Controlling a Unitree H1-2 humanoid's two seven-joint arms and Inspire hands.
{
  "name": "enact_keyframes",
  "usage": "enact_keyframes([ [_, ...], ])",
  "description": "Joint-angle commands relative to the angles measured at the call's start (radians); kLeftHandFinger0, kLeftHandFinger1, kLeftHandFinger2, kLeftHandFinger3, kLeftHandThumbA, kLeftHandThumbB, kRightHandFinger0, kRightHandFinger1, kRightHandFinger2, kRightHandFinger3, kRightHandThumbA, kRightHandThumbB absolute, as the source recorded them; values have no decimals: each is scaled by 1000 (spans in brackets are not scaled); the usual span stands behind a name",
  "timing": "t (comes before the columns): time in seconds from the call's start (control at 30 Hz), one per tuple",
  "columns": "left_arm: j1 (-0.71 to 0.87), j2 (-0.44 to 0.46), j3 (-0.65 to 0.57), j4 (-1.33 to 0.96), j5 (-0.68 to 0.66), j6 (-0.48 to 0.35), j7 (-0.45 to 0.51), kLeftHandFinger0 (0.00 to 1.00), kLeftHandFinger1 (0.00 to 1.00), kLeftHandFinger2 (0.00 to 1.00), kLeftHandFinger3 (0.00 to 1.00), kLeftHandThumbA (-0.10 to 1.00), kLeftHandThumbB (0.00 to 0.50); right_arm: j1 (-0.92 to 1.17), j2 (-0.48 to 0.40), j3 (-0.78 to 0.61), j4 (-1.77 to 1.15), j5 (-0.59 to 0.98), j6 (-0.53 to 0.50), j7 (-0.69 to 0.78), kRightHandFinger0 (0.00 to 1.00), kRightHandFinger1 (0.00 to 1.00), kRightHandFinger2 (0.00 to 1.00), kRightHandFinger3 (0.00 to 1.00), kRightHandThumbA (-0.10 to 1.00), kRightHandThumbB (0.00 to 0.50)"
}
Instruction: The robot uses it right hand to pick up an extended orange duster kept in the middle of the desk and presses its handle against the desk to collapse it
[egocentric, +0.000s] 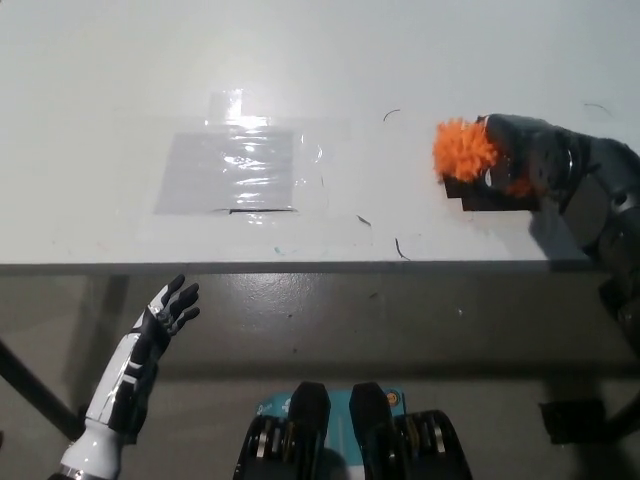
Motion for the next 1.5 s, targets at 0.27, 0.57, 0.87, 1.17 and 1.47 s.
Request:
enact_keyframes([
  [0.27, -28, 22, 13, -26, -37, -21, -18, 1000, 1000, 1000, 1000, 1000, 242, -23, -60, -56, -3, 12, -161, -426, 0, 466, 895, 836, -100, 181],
  [0.57, -27, 29, 16, -19, -41, -30, -21, 1000, 1000, 1000, 1000, 1000, 233, -46, -75, -60, -7, -2, -208, -469, 0, 476, 919, 880, -100, 175],
  [0.87, -14, 26, 6, -32, -33, -21, -20, 1000, 1000, 1000, 1000, 1000, 237, -201, -122, -104, -68, 15, -317, -573, 0, 355, 787, 774, -100, 147],
  [1.17, 6, 24, 0, -39, -26, -17, -25, 1000, 1000, 1000, 1000, 1000, 239, -334, -107, -364, -161, 170, -386, -630, 0, 234, 665, 710, -100, 150],
  [1.47, 12, 24, 6, -36, -26, -36, -29, 1000, 1000, 1000, 1000, 1000, 231, -298, -29, -518, -252, 287, -386, -648, 0, 0, 170, 266, -100, 174],
])
